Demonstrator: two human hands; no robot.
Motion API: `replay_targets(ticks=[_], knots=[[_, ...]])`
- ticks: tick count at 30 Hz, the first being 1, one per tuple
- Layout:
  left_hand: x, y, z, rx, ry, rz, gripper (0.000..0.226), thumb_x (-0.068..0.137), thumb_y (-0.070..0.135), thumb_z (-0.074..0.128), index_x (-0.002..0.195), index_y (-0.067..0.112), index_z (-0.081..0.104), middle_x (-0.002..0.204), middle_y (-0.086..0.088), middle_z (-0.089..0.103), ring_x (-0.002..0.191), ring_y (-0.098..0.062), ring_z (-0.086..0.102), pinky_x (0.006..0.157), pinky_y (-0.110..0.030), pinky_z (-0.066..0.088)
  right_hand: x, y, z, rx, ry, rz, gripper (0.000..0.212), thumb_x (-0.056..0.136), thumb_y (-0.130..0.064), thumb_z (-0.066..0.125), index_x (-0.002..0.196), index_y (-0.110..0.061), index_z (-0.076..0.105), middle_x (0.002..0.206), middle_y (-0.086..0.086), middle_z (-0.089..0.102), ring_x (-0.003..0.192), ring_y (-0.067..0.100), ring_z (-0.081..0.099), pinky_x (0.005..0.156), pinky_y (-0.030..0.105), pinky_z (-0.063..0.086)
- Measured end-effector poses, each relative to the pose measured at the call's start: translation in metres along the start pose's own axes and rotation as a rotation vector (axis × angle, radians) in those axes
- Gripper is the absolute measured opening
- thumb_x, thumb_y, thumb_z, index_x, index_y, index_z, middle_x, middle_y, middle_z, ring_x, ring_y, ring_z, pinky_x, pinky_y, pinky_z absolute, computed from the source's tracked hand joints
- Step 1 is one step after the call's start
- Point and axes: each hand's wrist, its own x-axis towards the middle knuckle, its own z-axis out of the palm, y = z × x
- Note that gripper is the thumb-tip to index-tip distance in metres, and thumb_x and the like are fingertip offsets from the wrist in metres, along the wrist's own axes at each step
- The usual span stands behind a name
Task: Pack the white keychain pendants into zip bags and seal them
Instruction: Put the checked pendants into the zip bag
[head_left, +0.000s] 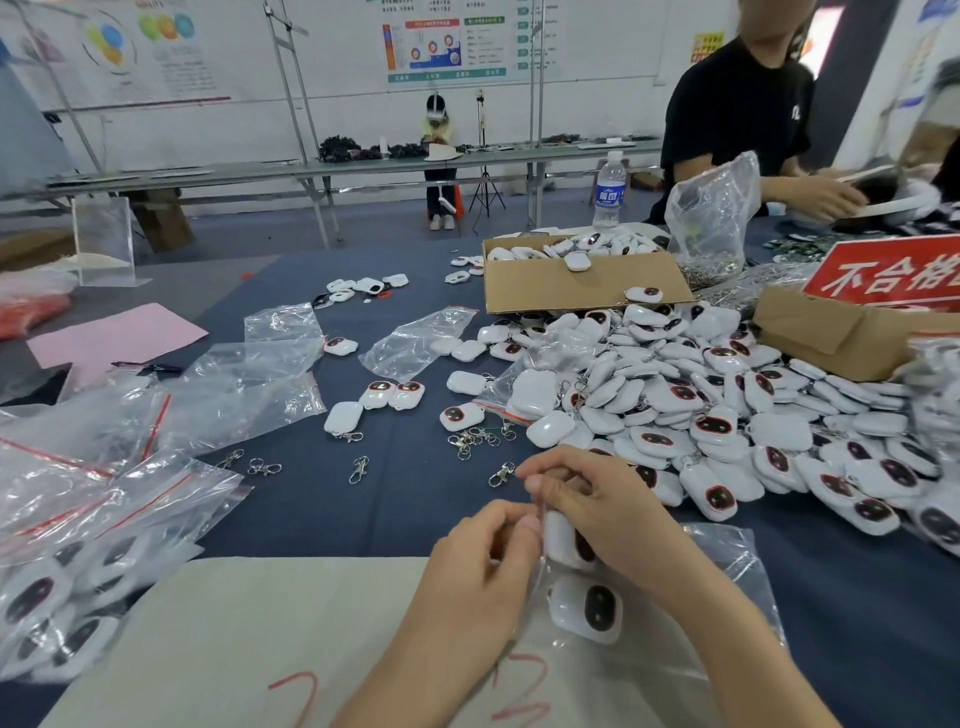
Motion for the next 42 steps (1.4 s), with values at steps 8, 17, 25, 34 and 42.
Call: replay_targets(ticks=[8,17,25,34,42], knots=[[-0.001,0.004,-0.002,0.169,-0.028,0.060,0.036,0.101,0.033,0.048,0.066,0.035,0.057,0.082,0.017,0.055,0.091,-0.002,0.045,0.077,-0.010,0.035,0.001,-0.002,0.002,0.028,-0.016,0.019,0.019,0.096,-0.017,0.067,0.089,-0.033,0.073,0.077,-0.003,0.072,0.065,0.002,0.064,0.064,0.015,0.051],[0.014,-0.014,-0.015,0.089,0.298,0.026,0.032,0.103,0.026,0.045,0.086,0.039,0.069,0.095,0.028,0.066,0.101,0.003,0.058,0.082,-0.017,0.041,-0.004,0.002,-0.013,-0.881,0.450,-0.053,0.026,0.099,-0.031,0.058,0.123,-0.025,0.067,0.123,0.000,0.063,0.115,0.022,0.050,0.098,0.037,0.037],[0.015,-0.016,-0.014,0.126,0.303,0.027,0.031,0.102,0.032,0.042,0.087,0.039,0.068,0.098,0.036,0.062,0.096,0.005,0.056,0.078,-0.017,0.039,-0.001,0.011,-0.024,-1.076,0.283,0.228,0.045,0.102,-0.051,0.045,0.145,-0.039,0.043,0.166,0.005,0.012,0.153,0.029,0.010,0.124,0.047,0.011],[0.013,-0.015,-0.017,-0.071,0.321,0.083,0.029,0.106,0.042,0.042,0.099,0.045,0.070,0.097,0.020,0.070,0.098,0.001,0.063,0.078,-0.008,0.043,-0.001,-0.005,-0.023,-0.475,0.444,-0.211,0.025,0.104,-0.017,0.049,0.110,-0.028,0.071,0.118,-0.002,0.059,0.110,0.015,0.051,0.096,0.021,0.038],[0.018,-0.009,-0.014,-0.719,-0.109,-0.044,0.040,0.091,0.048,0.063,0.106,0.012,0.075,0.083,-0.005,0.063,0.069,-0.013,0.053,0.065,-0.023,0.047,-0.005,-0.024,0.015,-0.022,0.060,-0.293,0.038,0.100,-0.004,0.053,0.099,-0.038,0.071,0.090,-0.005,0.065,0.078,0.001,0.058,0.074,0.016,0.047]])
